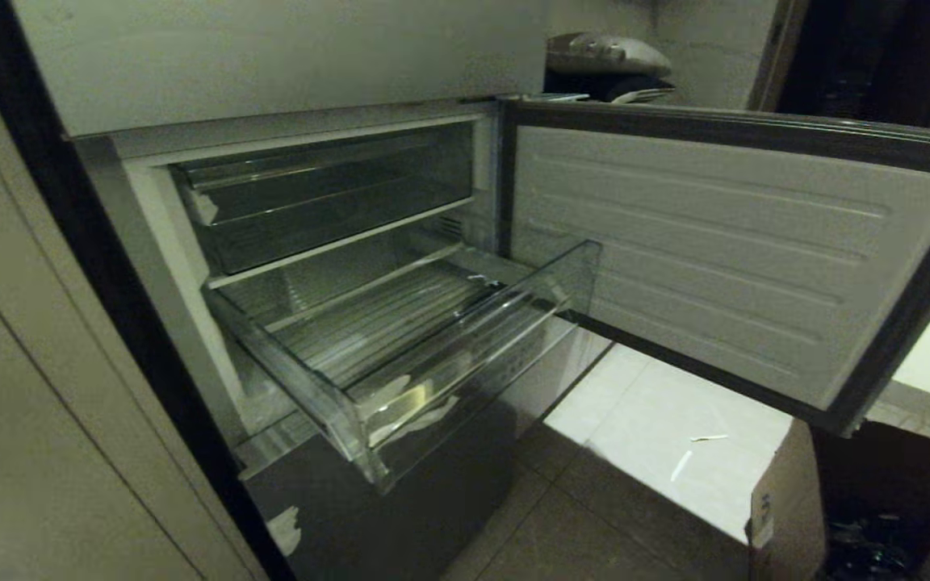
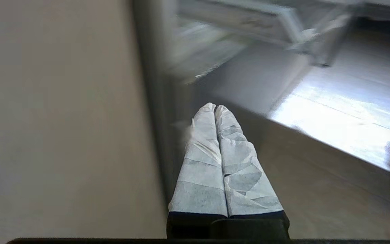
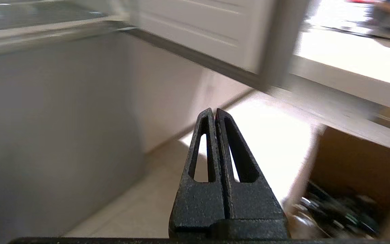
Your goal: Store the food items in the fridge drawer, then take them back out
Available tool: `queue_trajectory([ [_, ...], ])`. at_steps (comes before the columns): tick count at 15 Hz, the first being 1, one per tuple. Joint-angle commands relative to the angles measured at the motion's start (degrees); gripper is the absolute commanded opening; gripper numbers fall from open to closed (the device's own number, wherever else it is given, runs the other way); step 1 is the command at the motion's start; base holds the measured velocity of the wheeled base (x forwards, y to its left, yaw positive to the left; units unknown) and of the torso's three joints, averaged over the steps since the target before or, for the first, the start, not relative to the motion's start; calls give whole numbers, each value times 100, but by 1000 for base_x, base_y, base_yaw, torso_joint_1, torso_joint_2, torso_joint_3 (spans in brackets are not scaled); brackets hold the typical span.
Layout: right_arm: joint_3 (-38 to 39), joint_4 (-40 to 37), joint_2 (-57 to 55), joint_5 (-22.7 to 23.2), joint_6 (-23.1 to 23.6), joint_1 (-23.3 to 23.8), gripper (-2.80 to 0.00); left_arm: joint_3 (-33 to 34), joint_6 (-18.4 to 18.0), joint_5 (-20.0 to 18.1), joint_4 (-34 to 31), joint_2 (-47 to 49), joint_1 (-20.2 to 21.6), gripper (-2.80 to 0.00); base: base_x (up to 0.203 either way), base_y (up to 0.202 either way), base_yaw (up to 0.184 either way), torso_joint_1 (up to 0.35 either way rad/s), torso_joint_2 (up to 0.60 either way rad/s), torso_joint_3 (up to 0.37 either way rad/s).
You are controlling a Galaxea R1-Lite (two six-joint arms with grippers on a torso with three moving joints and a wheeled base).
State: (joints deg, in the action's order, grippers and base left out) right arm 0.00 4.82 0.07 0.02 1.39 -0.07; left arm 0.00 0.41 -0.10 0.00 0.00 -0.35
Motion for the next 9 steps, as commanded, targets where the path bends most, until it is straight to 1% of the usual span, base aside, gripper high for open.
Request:
queue_trajectory([
  [1,176,2,1,-2,2,-1,-280,0,2,1,-6,6,0,-280,1,10,-178,2,2,-2],
  [9,176,2,1,-2,-7,-1,-280,0,2,1,0,8,0,-280,-2,7,-174,1,1,2],
])
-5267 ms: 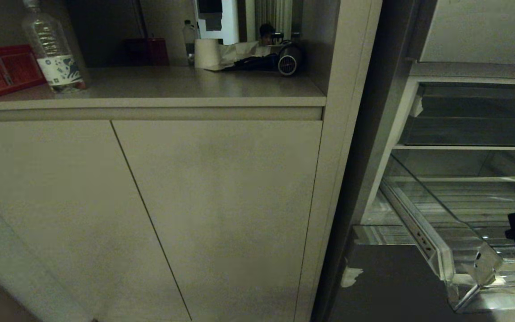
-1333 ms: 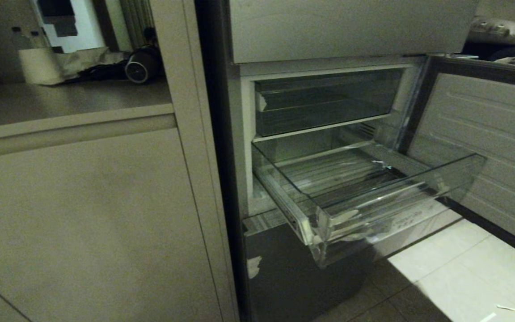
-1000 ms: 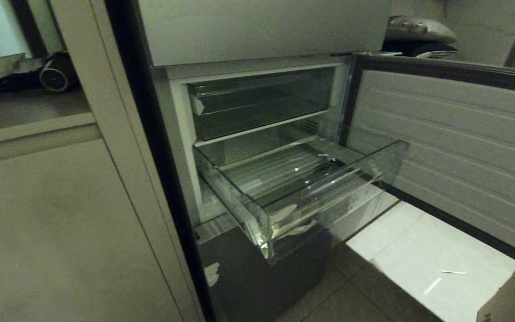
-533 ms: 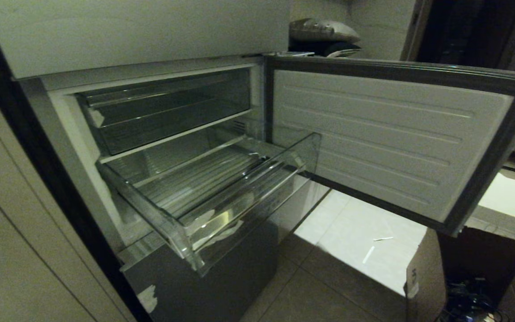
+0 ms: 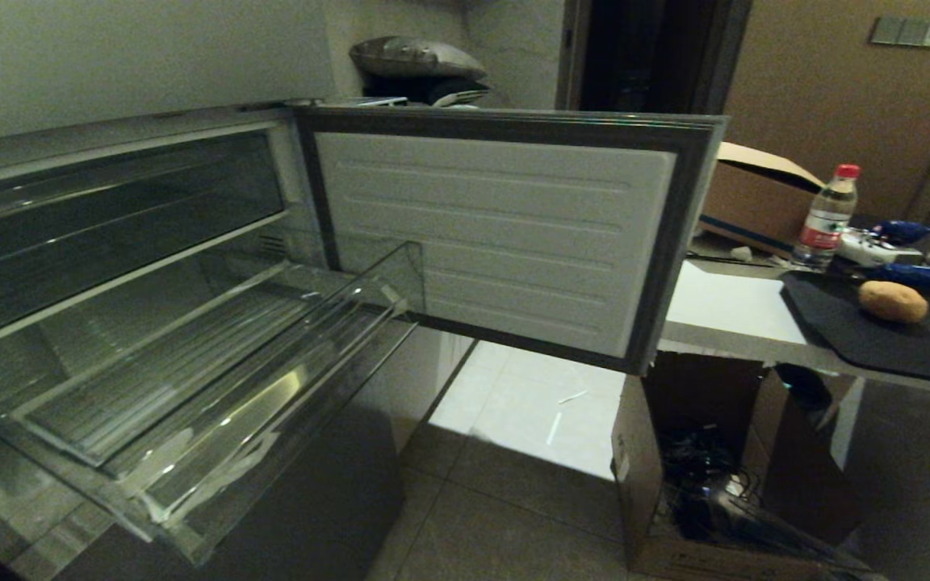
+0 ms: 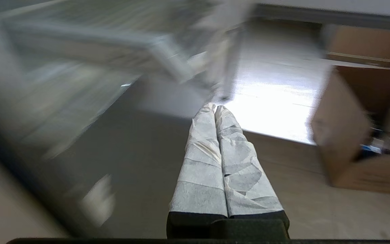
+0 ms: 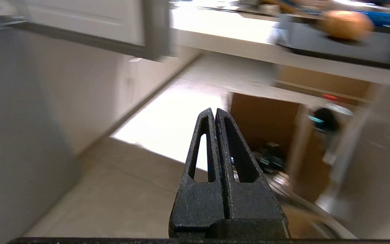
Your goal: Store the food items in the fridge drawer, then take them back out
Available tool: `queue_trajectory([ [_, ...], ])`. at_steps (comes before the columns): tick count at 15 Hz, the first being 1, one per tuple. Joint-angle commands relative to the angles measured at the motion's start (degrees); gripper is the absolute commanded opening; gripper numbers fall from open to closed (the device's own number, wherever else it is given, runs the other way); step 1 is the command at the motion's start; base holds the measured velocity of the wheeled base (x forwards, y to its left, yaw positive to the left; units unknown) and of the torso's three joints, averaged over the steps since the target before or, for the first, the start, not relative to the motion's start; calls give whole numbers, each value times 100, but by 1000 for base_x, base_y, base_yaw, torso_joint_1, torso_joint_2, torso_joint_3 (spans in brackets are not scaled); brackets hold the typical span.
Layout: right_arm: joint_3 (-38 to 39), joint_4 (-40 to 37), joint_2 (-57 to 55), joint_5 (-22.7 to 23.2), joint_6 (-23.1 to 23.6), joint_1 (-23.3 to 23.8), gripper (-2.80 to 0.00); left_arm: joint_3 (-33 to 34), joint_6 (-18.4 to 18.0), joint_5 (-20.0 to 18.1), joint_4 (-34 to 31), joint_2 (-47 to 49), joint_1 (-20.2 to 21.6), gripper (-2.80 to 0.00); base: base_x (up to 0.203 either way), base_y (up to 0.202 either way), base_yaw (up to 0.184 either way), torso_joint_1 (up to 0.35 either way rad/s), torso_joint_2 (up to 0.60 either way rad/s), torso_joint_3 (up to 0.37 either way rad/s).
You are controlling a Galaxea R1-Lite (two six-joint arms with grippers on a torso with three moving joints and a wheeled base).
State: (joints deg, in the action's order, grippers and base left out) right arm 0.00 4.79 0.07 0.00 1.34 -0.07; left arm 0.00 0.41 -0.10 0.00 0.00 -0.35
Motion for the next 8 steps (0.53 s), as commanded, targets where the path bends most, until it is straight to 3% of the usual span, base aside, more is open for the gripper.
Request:
queue_trajectory([
  [1,176,4,1,0,-7,-1,-280,0,2,1,0,9,0,-280,-4,11,-180,3,2,3],
  [5,176,4,1,-9,-117,-1,-280,0,2,1,0,4,0,-280,0,9,-171,3,2,3],
  [8,176,4,1,-18,-117,-1,-280,0,2,1,-2,2,0,-280,0,5,-60,2,3,2],
])
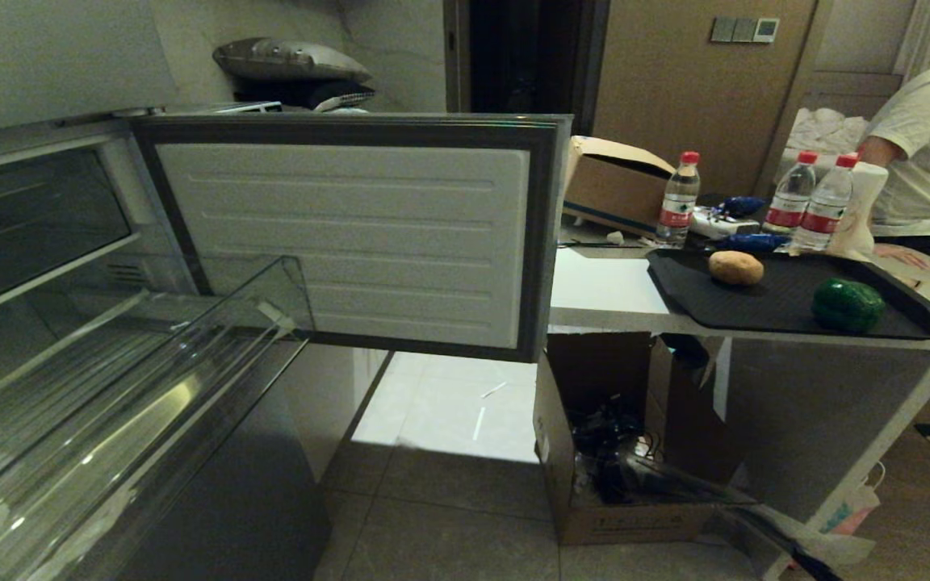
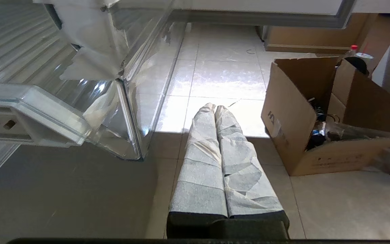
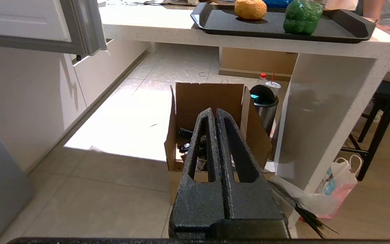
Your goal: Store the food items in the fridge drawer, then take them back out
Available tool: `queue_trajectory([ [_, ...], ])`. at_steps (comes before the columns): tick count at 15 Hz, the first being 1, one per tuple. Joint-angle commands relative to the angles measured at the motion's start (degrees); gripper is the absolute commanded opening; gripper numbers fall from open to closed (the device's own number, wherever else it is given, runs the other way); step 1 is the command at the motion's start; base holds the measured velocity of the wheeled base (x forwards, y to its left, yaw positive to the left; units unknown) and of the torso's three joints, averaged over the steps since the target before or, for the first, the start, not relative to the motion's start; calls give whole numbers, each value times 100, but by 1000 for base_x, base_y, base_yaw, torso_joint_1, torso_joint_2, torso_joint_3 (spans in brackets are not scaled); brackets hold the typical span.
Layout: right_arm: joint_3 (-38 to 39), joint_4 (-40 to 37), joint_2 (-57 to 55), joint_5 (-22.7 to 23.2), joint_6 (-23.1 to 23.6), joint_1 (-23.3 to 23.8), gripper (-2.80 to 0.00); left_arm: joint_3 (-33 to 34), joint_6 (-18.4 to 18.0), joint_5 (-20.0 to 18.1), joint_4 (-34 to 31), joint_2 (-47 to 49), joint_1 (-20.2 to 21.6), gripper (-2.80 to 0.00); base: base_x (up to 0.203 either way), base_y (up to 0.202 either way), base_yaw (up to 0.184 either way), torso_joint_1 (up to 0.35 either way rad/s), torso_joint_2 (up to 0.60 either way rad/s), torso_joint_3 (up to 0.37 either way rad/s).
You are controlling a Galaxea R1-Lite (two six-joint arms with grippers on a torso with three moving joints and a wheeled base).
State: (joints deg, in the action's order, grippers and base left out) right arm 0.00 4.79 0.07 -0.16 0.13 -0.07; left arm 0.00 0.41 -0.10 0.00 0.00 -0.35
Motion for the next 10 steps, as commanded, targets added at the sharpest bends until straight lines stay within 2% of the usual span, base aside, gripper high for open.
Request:
queue_trajectory([
  [1,176,4,1,-2,-5,-2,-280,0,2,1,0,9,0,-280,0,0,0,0,0,0],
  [10,176,4,1,-2,-13,-2,-280,0,-6,1,-4,4,0,-280,0,0,0,0,0,0],
])
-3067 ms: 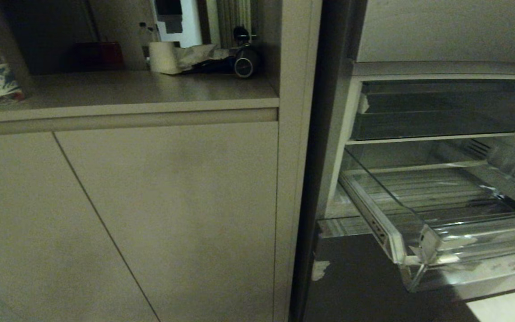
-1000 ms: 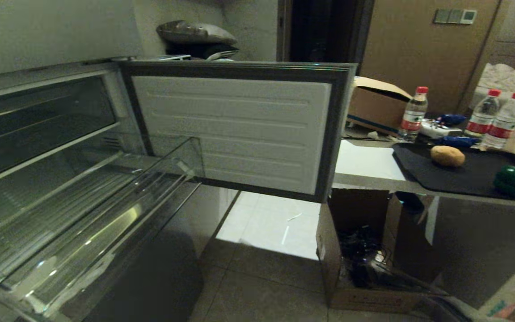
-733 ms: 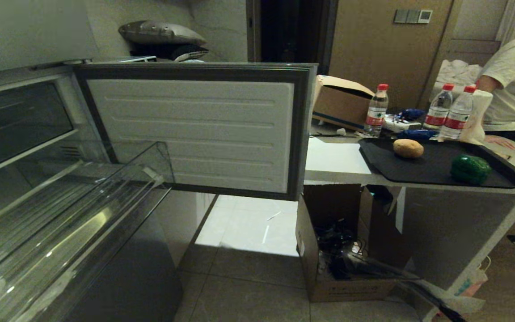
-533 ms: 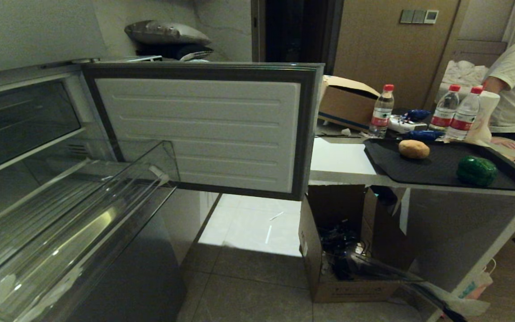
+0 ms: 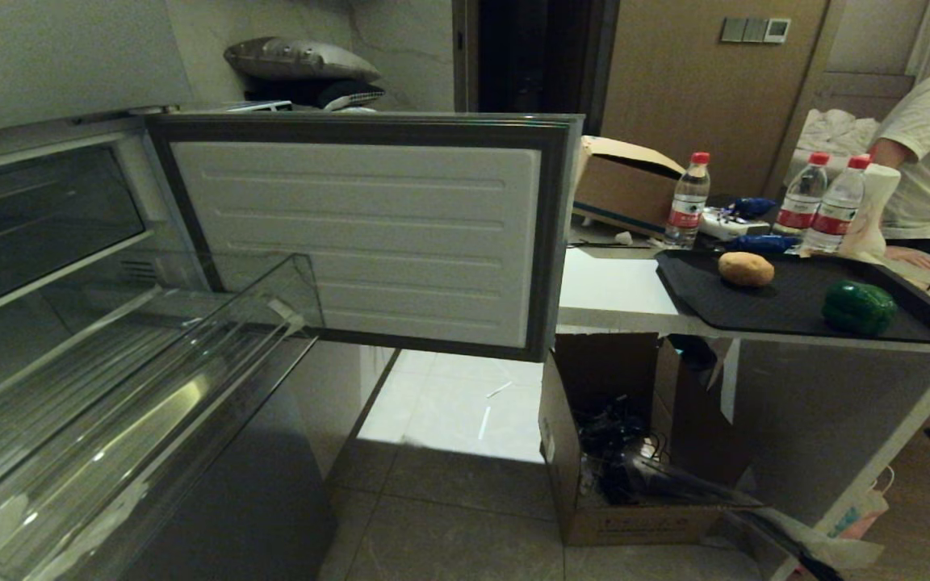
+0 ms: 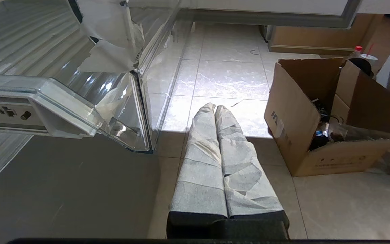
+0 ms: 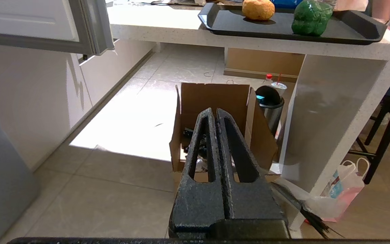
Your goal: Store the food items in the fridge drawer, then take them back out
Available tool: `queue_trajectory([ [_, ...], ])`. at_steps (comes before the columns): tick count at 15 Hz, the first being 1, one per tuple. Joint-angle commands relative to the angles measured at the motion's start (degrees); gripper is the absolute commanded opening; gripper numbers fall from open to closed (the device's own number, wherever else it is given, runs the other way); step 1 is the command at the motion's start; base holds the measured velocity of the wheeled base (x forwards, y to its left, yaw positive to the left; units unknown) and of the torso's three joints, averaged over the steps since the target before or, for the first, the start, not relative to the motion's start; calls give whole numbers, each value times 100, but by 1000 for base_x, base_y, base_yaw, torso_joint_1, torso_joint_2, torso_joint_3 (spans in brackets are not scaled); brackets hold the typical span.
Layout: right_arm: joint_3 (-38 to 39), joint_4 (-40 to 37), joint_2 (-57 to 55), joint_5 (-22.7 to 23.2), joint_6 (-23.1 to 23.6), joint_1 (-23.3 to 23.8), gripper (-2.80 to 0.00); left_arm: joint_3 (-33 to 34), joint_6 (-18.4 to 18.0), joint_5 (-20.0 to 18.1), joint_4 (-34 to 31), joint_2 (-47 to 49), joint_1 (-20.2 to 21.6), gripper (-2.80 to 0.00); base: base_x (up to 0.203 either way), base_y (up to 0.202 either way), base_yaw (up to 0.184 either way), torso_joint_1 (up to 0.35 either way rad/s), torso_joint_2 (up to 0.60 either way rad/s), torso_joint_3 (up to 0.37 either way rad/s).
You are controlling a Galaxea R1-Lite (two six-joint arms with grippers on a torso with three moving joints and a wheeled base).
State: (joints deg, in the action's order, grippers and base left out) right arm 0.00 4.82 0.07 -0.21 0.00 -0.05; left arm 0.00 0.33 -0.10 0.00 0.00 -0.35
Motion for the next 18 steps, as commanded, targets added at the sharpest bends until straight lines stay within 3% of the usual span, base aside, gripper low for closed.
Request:
queue_trajectory([
  [1,176,2,1,3,0,-4,-280,0,3,1,0,8,0,-280,0,0,0,0,0,0],
  [18,176,2,1,3,0,-4,-280,0,11,1,0,9,0,-280,0,0,0,0,0,0],
])
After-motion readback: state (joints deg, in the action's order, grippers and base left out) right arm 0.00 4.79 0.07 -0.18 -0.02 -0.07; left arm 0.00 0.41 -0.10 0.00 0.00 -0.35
